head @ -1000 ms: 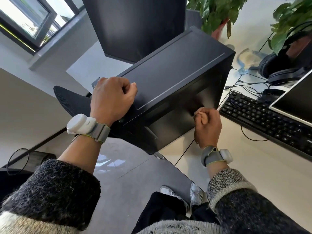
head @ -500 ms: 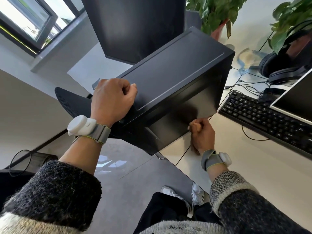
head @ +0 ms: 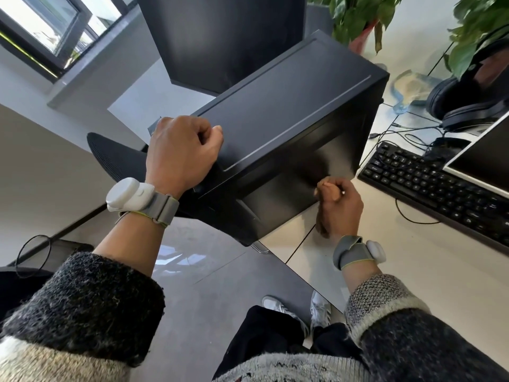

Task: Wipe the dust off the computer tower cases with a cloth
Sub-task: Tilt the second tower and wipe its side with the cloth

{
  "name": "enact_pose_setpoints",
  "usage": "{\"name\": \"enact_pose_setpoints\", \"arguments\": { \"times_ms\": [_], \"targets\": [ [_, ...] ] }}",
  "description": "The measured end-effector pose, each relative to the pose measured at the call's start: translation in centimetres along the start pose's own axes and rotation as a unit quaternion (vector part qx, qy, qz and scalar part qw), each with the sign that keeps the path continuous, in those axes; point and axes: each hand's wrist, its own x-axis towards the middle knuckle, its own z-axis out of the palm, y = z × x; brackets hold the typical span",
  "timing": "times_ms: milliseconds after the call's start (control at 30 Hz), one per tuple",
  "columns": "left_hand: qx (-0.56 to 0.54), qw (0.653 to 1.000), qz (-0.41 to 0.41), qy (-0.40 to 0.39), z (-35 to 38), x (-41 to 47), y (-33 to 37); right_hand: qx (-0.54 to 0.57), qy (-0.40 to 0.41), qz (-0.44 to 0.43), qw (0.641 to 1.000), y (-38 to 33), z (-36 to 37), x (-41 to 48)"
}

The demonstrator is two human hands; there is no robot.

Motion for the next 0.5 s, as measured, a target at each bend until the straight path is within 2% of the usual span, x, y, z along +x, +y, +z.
{"name": "enact_pose_setpoints", "arguments": {
  "times_ms": [100, 133, 200, 300, 333, 400, 500],
  "targets": [
    [0.001, 1.000, 0.000, -0.001, 0.0, 0.0, 0.0, 0.029, 0.040, -0.105, 0.993, -2.6, 0.2, -1.0],
    [0.001, 1.000, 0.001, -0.002, 0.0, 0.0, -0.1, 0.025, 0.041, -0.117, 0.992, -2.9, 0.4, -1.5],
    [0.000, 1.000, 0.005, -0.004, 0.0, 0.0, 0.0, 0.011, 0.019, -0.086, 0.996, -1.7, 1.0, -1.8],
    [0.000, 1.000, 0.008, -0.003, 0.0, -0.1, 0.0, -0.016, -0.059, 0.022, 0.998, 1.2, 1.0, -1.5],
    [-0.001, 1.000, 0.009, -0.003, 0.0, -0.2, 0.1, -0.022, -0.063, 0.039, 0.997, 1.4, 0.8, -1.4],
    [0.000, 1.000, 0.007, -0.001, 0.0, -0.1, 0.1, -0.004, -0.030, 0.029, 0.999, 0.0, 0.6, -1.4],
    [-0.001, 1.000, 0.007, -0.004, -0.1, 0.0, 0.1, 0.041, 0.028, -0.050, 0.998, -2.5, 0.9, -1.6]
  ]
}}
